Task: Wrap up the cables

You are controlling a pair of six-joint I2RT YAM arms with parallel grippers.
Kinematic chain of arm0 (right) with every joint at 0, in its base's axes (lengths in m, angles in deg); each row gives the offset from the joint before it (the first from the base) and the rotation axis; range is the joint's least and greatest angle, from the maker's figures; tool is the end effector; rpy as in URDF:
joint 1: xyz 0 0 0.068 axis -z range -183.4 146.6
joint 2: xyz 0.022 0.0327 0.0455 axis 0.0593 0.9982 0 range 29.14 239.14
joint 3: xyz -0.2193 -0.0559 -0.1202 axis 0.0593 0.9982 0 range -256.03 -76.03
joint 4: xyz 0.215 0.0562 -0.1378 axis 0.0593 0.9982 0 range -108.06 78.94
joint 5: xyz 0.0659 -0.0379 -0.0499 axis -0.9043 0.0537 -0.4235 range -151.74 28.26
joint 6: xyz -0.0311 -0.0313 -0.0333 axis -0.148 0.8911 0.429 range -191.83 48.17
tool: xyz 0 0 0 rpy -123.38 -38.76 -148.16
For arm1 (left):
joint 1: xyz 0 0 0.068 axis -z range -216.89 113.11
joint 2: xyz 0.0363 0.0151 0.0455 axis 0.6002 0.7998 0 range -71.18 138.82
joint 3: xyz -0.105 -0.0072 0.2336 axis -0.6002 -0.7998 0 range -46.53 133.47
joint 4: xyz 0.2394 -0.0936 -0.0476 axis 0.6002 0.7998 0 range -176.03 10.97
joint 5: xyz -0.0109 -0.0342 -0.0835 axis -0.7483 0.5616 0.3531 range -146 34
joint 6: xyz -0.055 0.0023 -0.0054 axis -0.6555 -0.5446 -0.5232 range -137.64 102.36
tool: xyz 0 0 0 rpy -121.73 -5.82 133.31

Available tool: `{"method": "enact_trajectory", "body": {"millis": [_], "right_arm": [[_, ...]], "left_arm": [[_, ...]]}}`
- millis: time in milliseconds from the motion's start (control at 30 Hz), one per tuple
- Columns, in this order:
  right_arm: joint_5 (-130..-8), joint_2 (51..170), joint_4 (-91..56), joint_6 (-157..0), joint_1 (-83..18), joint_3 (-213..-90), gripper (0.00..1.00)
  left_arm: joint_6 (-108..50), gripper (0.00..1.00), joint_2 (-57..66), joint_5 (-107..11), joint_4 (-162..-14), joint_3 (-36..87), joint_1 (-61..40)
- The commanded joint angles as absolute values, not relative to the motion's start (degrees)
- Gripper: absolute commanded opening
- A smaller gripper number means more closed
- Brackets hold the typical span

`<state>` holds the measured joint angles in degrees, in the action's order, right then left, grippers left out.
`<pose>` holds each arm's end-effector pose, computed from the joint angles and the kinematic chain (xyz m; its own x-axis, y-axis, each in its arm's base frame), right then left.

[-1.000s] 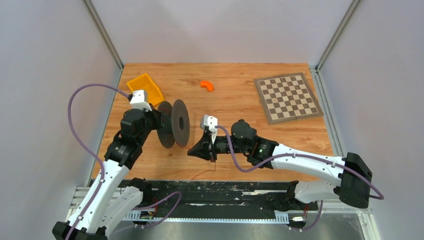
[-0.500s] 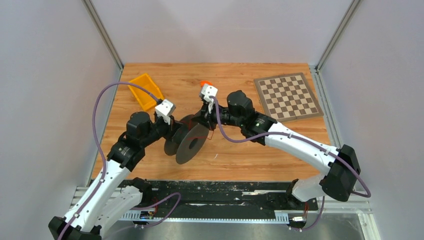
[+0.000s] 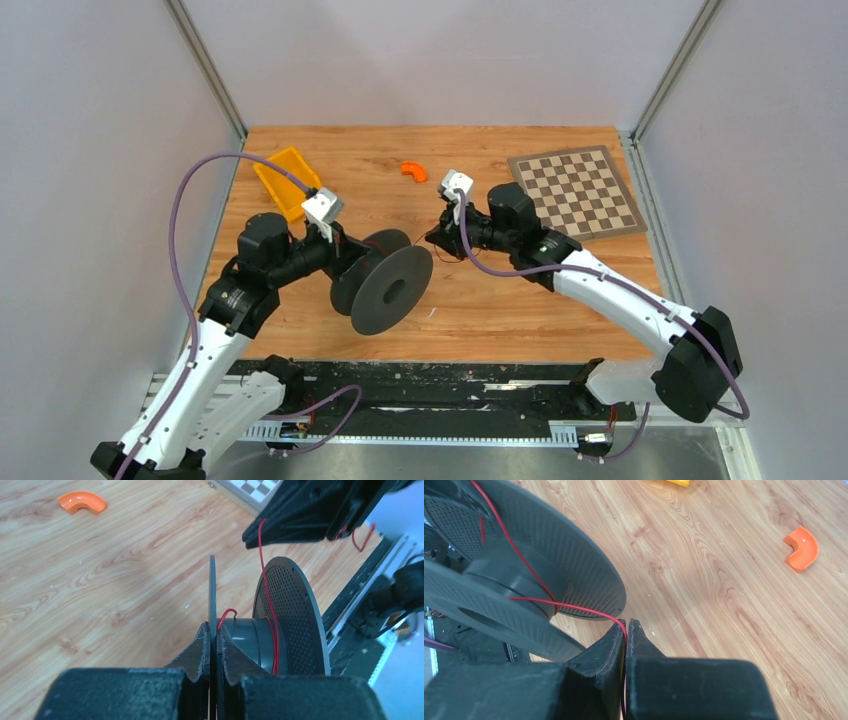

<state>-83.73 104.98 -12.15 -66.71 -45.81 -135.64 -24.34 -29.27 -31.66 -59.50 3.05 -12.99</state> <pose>0.2212 0.2212 0.3010 -0.1984 -0.2934 -0.9352 -0.9029 0.4260 0.0579 0.1523 -0.0844 0.3355 -0.3781 0.0512 -0.9244 0.6862 0.6857 -0.2427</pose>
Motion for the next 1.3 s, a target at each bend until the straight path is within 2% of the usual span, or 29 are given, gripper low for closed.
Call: {"method": "enact_trajectory", "body": {"millis": [0,567,900,1267], "right_arm": [[-84.9,100.5,-14.1,-65.9,-44.7,-133.0,0.04],[-86.4,92.5,-22.1,-71.5,-44.6,-120.0,0.04],[-88.0,90.9,-33.4,-79.2,-44.7,-111.6,0.04],[-90.6,91.9,-45.5,-80.7,-46.5,-105.4,0.04]], "left_arm": [[-34.4,0.00,-31.0,-29.4,-62.1,8.4,-14.1],[-50.3,0.00,-33.6,-40.7,-62.1,12.8,-15.9],[-65.0,0.00,-36.2,-44.0,-68.7,8.2,-16.4],[-75.1,0.00,-39.4,-48.3,-72.4,2.7,-16.5]]}}
